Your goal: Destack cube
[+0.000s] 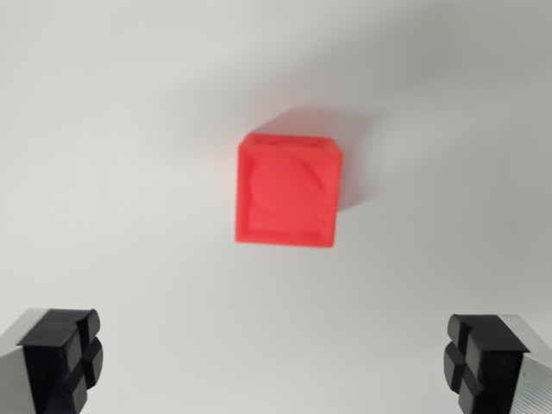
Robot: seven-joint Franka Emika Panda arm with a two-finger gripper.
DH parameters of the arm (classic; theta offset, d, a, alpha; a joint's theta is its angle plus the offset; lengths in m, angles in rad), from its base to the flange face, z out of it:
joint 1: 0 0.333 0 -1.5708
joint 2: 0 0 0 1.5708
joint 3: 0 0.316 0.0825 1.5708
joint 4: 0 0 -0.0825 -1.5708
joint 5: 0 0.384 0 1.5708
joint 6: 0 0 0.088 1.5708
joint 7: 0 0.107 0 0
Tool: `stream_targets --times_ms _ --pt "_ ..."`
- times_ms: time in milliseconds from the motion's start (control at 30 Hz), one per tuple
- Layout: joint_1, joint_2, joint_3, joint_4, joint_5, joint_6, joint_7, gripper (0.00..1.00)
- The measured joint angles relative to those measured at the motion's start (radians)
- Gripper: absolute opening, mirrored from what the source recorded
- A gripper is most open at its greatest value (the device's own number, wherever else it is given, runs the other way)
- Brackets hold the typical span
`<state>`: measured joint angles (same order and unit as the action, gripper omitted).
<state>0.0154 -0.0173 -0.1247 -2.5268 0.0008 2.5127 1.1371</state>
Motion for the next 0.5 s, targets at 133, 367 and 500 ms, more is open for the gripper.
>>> stream_targets --times_ms 133,367,500 --pt "-0.001 -0.041 0.0 0.011 -0.007 -0.051 0.005 1.0" --pt "-0.001 -0.093 0.0 0.031 -0.015 -0.122 0.012 1.0" --pt "-0.001 -0.123 0.0 0.046 -0.019 -0.167 0.015 1.0"
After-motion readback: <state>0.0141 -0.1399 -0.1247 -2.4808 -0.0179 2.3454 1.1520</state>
